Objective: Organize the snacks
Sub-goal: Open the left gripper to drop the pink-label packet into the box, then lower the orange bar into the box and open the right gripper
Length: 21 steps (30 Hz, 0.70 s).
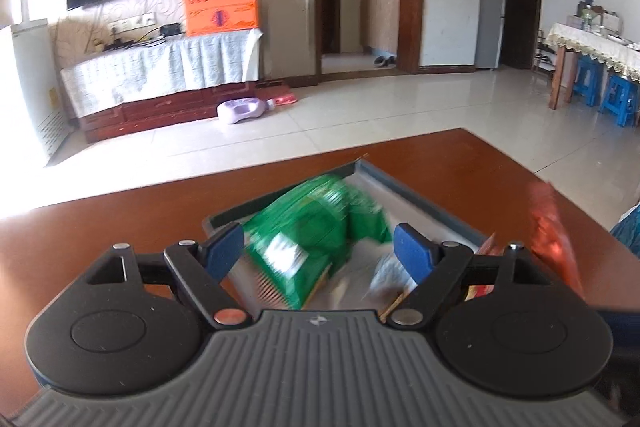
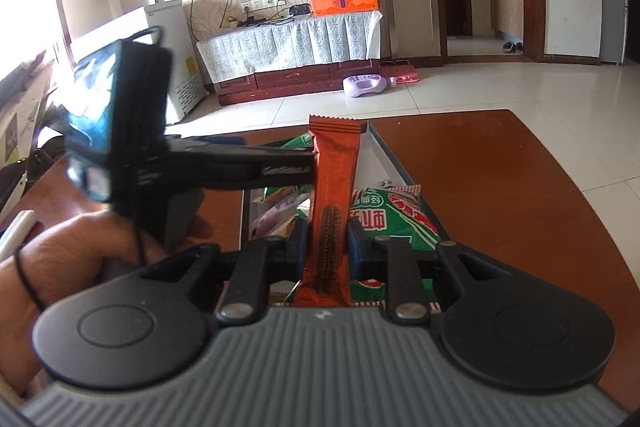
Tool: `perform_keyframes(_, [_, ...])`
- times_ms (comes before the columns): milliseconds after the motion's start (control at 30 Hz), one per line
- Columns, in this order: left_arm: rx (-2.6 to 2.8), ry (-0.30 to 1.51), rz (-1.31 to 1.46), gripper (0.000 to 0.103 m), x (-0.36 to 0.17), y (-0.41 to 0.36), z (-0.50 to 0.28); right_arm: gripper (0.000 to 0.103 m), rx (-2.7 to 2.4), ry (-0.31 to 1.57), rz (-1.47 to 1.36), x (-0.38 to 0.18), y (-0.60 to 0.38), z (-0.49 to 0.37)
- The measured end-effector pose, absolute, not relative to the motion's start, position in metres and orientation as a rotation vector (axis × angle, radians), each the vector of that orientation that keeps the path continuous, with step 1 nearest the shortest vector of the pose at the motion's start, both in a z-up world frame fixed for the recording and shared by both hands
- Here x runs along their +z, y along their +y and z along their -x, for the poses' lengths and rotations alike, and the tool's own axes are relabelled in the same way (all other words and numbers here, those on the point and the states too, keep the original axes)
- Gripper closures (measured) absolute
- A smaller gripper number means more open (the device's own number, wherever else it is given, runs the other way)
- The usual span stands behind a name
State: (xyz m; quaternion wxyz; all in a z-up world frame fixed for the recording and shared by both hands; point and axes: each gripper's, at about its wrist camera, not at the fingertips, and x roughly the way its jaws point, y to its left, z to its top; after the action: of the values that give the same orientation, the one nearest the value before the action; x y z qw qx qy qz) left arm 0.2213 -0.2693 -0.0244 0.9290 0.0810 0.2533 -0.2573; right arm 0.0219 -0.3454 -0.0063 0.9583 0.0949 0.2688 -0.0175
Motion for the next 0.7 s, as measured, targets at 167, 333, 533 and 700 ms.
perform_keyframes(167, [-0.461,0.56,-0.193,0.018,-0.032,-0.238,-0.211,0.079,-0.026,0.563,-0.173,-0.011,-0.334,-0.034])
perform_keyframes(333, [-0.43,0.559,-0.19,0.018,-0.029,-0.207,-0.197,0.079,-0.02,0.573,-0.175,-0.018,-0.328,-0.041])
perform_keyframes(533, [-0.443,0.558,-0.213,0.018,-0.029,-0.196,-0.163,0.079,-0.019,0.571,-0.178,-0.022,-0.325,-0.05])
perform_keyframes(700, [-0.43,0.592,-0.226,0.018,-0.035,-0.199,-0.146,0.078,-0.018,0.559,-0.184,-0.026,-0.327,-0.049])
